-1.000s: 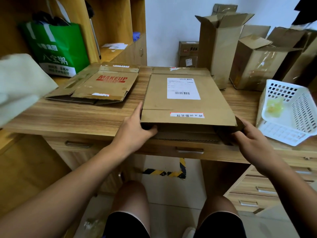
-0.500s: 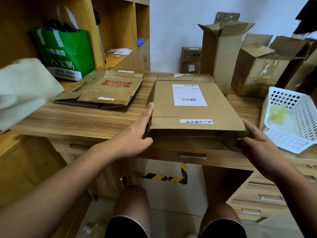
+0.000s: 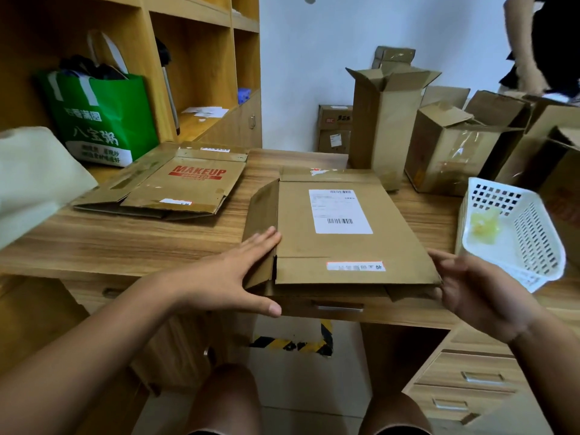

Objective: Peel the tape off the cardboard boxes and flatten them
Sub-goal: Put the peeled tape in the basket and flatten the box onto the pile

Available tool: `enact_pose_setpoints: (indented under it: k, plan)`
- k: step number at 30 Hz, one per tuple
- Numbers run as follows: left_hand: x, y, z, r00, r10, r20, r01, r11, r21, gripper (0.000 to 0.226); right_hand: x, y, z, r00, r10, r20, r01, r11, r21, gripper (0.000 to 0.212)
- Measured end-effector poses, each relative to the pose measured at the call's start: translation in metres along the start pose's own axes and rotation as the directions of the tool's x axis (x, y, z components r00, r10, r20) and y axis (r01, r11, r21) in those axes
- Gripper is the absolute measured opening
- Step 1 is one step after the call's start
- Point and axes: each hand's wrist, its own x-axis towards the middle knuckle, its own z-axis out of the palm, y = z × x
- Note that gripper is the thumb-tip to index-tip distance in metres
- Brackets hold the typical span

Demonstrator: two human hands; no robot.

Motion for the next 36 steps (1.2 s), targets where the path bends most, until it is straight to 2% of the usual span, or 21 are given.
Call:
enact_pose_setpoints:
  k: [1,3,5,7,10,13,17,19,21,25,31,36]
  plan:
    - [0.002,0.000,0.001,1.000,-0.009,-0.007,0.009,1.000,0.009,0.112,0.003,-0.003,0.004,0.996,0.001,-0.088,-0.003,1.000,-0.023,0.039]
    - [0.008,0.000,0.006,0.999,-0.008,-0.048,0.010,0.999,0.037,0.095,0.013,-0.005,0.006,0.970,-0.017,-0.244,-0.032,0.980,-0.198,0.033]
    - [0.013,-0.001,0.010,0.995,-0.002,-0.102,0.004,1.000,0.018,0.082,0.024,-0.006,0.010,0.944,-0.070,-0.321,-0.054,0.931,-0.362,0.028]
    - [0.017,-0.002,0.014,0.988,-0.010,-0.155,0.009,1.000,-0.011,0.078,0.035,-0.005,0.013,0.919,-0.133,-0.370,-0.075,0.864,-0.498,0.031]
    - [0.020,-0.001,0.017,0.982,-0.044,-0.182,0.050,0.998,0.027,0.069,0.049,-0.004,0.023,0.899,-0.246,-0.361,-0.135,0.631,-0.764,0.044]
    - [0.026,0.005,0.023,0.969,-0.078,-0.233,0.108,0.987,0.119,0.056,0.061,0.003,0.026,0.933,-0.222,-0.283,-0.204,0.319,-0.925,0.052]
    - [0.033,0.008,0.032,0.922,-0.090,-0.376,0.146,0.982,0.123,0.041,0.065,0.021,0.030,0.948,-0.195,-0.253,-0.227,0.147,-0.963,0.050]
    - [0.033,0.007,0.035,0.899,-0.092,-0.429,0.121,0.992,0.040,0.038,0.065,0.024,0.031,0.945,-0.208,-0.252,-0.228,0.131,-0.965,0.048]
    - [0.032,0.003,0.036,0.874,-0.127,-0.469,0.097,0.991,-0.087,0.037,0.064,0.022,0.030,0.937,-0.227,-0.264,-0.232,0.160,-0.959,0.049]
    - [0.035,-0.008,0.031,0.826,-0.258,-0.501,0.073,0.931,-0.358,0.037,0.061,0.022,0.029,0.916,-0.280,-0.288,-0.242,0.188,-0.952,0.052]
    - [0.039,-0.006,0.025,0.775,-0.336,-0.536,0.030,0.866,-0.500,0.041,0.057,0.015,0.030,0.896,-0.313,-0.315,-0.240,0.256,-0.937,0.056]
    - [0.037,-0.003,0.017,0.788,-0.335,-0.517,0.003,0.841,-0.541,0.043,0.050,0.014,0.032,0.888,-0.324,-0.325,-0.223,0.314,-0.923,0.054]
